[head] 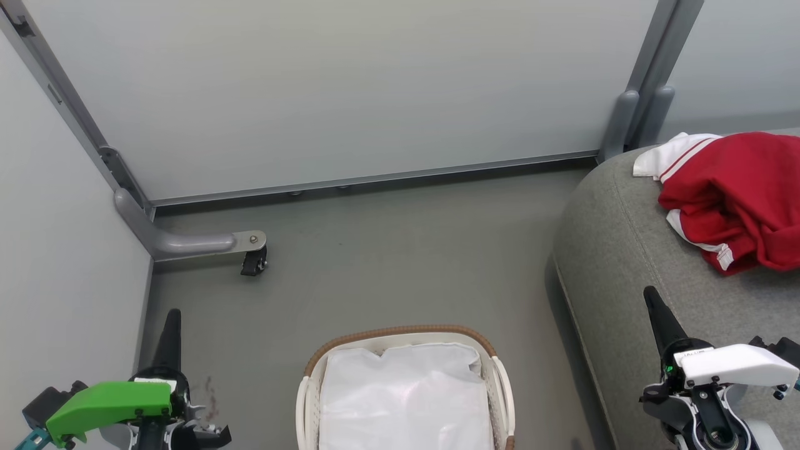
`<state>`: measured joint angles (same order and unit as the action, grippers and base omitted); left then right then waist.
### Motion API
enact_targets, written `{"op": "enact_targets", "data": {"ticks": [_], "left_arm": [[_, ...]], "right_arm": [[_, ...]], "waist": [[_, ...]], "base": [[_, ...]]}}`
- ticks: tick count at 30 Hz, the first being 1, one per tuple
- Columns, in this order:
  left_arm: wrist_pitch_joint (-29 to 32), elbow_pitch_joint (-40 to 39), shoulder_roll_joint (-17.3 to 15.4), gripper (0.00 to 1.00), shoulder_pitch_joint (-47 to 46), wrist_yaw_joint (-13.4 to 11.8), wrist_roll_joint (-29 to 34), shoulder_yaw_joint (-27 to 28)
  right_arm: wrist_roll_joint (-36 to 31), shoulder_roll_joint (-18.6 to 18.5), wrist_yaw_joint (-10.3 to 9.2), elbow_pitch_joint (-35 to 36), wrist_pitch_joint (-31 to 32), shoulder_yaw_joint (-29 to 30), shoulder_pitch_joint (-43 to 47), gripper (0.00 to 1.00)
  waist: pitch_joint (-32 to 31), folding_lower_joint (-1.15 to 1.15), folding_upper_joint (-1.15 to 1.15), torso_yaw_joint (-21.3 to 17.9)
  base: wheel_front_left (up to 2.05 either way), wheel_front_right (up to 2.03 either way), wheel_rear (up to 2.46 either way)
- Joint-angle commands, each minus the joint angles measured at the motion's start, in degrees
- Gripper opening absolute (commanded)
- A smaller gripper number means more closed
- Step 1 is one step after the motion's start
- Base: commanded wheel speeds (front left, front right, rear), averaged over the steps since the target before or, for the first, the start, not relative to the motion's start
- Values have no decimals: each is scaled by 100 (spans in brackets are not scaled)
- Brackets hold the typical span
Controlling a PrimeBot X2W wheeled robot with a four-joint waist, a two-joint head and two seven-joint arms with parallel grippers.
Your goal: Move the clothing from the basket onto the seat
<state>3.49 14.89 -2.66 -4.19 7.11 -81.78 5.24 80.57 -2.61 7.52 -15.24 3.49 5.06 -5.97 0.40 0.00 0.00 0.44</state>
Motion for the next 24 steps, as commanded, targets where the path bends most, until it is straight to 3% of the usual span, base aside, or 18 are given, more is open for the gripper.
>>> {"op": "enact_targets", "data": {"ticks": [1, 24], "left_arm": [[33, -51, -30, 0, -135, 41, -103, 26], [284, -88, -36, 0, -233, 49, -945, 130]], "right_arm": [[128, -35, -4, 55, 36, 31, -46, 0], [1052, -42, -5, 126, 282, 144, -37, 0]], "waist": [[-1, 0, 0, -2], [-19, 0, 0, -36]], "base": [[0, 0, 0], [0, 0, 0]]}}
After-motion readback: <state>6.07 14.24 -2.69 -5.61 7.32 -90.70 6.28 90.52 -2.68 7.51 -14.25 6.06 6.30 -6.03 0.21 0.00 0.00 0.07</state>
